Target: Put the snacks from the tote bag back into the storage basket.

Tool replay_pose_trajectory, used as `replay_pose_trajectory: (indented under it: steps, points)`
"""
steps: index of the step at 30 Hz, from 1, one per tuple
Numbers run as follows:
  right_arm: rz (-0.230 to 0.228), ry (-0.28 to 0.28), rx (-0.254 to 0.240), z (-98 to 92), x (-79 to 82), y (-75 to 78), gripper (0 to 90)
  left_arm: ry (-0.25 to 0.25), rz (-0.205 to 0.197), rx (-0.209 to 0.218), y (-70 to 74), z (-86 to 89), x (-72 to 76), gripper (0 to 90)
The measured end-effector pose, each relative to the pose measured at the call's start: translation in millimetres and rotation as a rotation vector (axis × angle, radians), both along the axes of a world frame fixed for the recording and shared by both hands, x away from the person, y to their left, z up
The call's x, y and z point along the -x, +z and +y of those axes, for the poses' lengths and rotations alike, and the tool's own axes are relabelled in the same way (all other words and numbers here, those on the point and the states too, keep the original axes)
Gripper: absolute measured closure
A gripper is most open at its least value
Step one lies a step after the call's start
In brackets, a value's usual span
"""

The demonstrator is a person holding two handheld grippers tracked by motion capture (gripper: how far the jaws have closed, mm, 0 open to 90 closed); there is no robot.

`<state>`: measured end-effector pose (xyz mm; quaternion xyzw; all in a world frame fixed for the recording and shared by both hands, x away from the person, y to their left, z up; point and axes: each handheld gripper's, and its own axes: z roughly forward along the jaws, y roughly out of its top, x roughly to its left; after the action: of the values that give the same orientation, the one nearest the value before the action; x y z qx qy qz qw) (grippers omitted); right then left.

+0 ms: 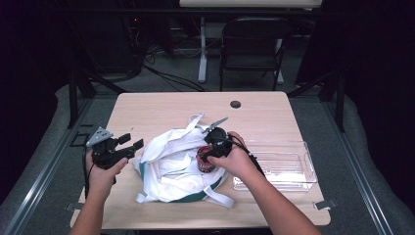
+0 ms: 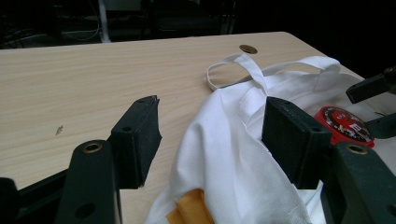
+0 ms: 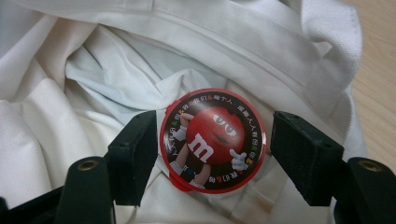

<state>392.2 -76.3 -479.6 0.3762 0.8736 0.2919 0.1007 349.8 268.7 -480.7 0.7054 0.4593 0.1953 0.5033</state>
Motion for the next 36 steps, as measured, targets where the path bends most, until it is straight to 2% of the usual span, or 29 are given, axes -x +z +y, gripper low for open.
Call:
replay_pose_trajectory:
  steps: [1,4,8,14,17,21,23,32,33,36]
  points:
    - [0.005,-0.009,-0.008,1.7,-0.4,-1.6,32.4,0.000,0.000,-0.001,0.0,0.0,0.0,37.0]
    - [0.018,-0.003,0.027,3.2,-3.6,-2.4,32.5,0.000,-0.001,0.000,0.1,-0.1,0.1,36.9]
    - [0.029,-0.029,0.004,6.0,-6.2,-4.9,30.0,0.002,0.001,0.000,0.2,0.2,0.2,36.9]
    - [0.059,-0.012,0.051,10.4,-9.1,-7.4,28.0,0.001,0.002,-0.001,-0.1,-0.8,0.0,37.0]
    - [0.048,-0.020,0.045,12.6,-10.0,-9.6,27.4,0.000,0.002,0.000,-0.1,-0.6,-0.2,36.9]
    - [0.058,-0.026,0.045,13.9,-11.7,-11.0,25.9,-0.001,0.001,0.003,-0.2,-0.5,-0.3,36.9]
    - [0.064,-0.016,0.076,13.5,-12.4,-10.7,25.0,-0.002,0.001,0.003,-0.2,-0.4,-0.3,36.9]
    - [0.072,-0.029,0.075,16.0,-14.3,-14.9,23.3,-0.001,0.003,0.001,0.1,-0.6,-0.1,36.9]
    - [0.083,-0.022,0.093,16.2,-15.0,-14.2,23.2,-0.002,0.002,0.002,-0.1,-0.6,-0.3,36.9]
    - [0.084,-0.019,0.099,17.6,-15.6,-15.9,23.3,-0.001,0.005,0.000,0.2,0.1,-0.2,36.9]
